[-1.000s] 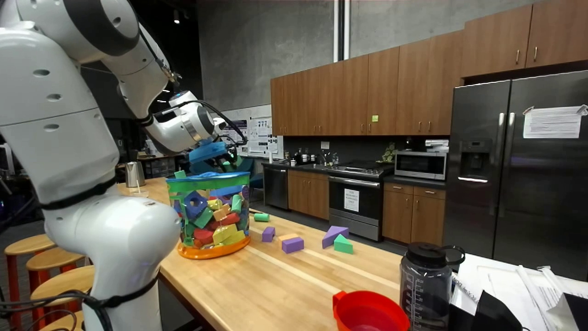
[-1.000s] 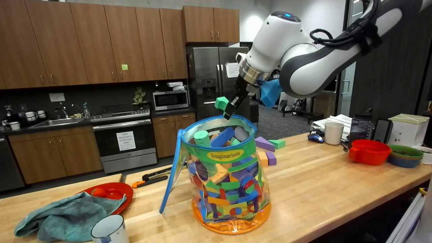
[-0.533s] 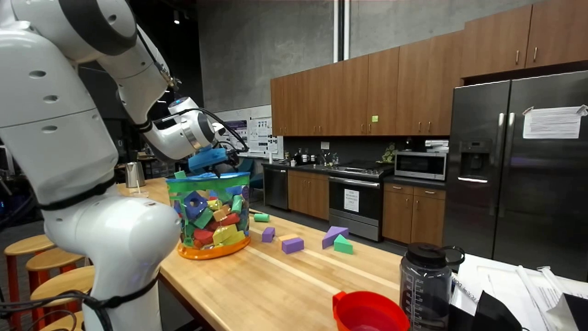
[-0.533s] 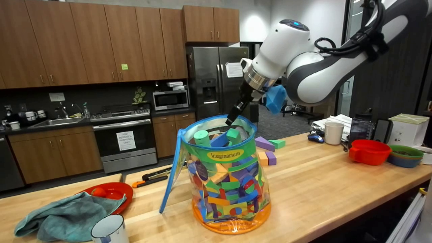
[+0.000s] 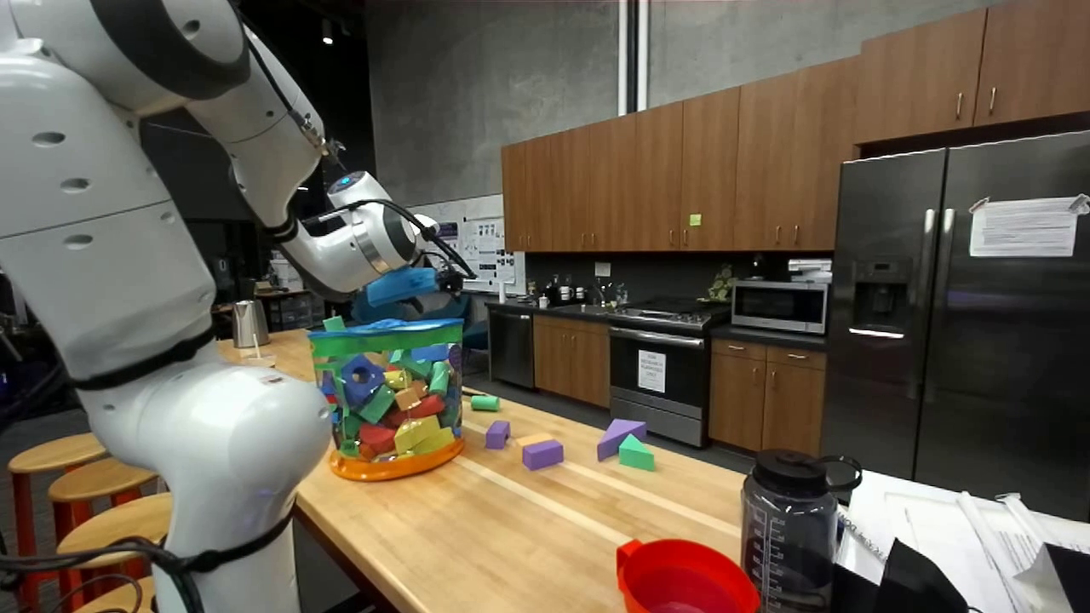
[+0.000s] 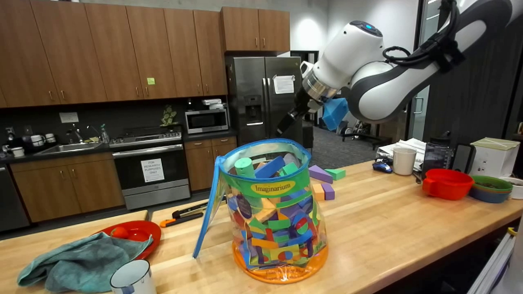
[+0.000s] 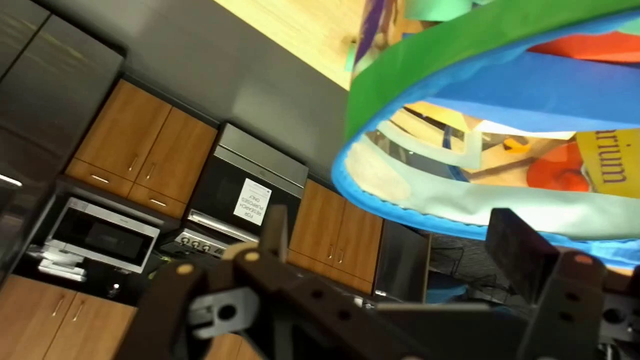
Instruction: Put the blocks inside the basket
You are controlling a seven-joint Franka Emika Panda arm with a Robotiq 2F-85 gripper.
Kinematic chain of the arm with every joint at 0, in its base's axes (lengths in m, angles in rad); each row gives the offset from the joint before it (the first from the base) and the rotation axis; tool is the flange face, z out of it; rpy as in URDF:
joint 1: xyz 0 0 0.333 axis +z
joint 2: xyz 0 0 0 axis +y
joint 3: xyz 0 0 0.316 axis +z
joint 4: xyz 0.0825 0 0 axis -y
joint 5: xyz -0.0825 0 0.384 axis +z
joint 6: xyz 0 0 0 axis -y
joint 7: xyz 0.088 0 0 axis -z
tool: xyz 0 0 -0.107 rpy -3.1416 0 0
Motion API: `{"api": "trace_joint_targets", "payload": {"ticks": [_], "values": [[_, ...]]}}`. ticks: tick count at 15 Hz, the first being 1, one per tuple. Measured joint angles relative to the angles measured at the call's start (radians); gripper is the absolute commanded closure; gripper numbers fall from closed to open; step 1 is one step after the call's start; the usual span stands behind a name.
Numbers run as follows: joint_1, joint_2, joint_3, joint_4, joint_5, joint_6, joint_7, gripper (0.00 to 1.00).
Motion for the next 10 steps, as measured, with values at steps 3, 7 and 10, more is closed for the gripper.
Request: {"api": "trace_joint_targets", "payload": {"ticks": [3, 7, 10], "values": [[-0.089, -0.004, 0.004, 0.000, -0.033, 0.008, 0.048, 0.00], [-0.237, -0.002, 0.025, 0.001, -0.114, -0.046, 0.108, 0.00], [-0.308, -0.001, 0.055, 0.007, -0.156, -0.196, 0.128, 0.00]]}}
